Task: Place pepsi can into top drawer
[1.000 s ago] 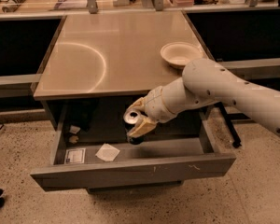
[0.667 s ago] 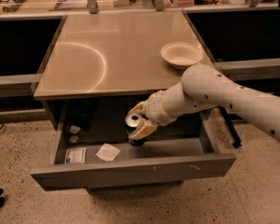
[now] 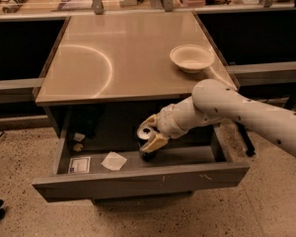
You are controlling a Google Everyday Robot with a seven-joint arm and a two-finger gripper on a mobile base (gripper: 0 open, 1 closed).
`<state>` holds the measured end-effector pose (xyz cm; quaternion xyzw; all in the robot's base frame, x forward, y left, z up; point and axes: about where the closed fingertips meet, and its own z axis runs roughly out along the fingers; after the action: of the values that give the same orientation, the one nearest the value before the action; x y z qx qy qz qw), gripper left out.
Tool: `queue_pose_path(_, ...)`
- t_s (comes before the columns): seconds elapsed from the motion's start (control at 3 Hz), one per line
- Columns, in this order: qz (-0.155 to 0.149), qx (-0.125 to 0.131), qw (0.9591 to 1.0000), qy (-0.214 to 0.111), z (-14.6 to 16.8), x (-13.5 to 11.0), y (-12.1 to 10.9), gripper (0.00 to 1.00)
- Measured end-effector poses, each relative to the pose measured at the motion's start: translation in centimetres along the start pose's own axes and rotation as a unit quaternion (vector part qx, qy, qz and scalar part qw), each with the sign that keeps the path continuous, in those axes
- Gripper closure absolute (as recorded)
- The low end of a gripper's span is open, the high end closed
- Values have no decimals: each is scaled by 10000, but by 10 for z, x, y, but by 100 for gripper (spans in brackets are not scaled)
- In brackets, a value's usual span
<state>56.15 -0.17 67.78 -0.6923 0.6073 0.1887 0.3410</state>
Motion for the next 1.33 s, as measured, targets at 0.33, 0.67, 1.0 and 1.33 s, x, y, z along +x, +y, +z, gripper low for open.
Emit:
queue_pose_path(0.33,119,86,9999,-61,10,19,-2,100)
queue_pose_path(0.67,119,86,9999,-61,8,17,-2,86)
queue_pose_path(1.0,119,86,9999,-61,8,17,-2,63)
queue_pose_path(1.33,118,85,9999,-61,8,17,-2,39)
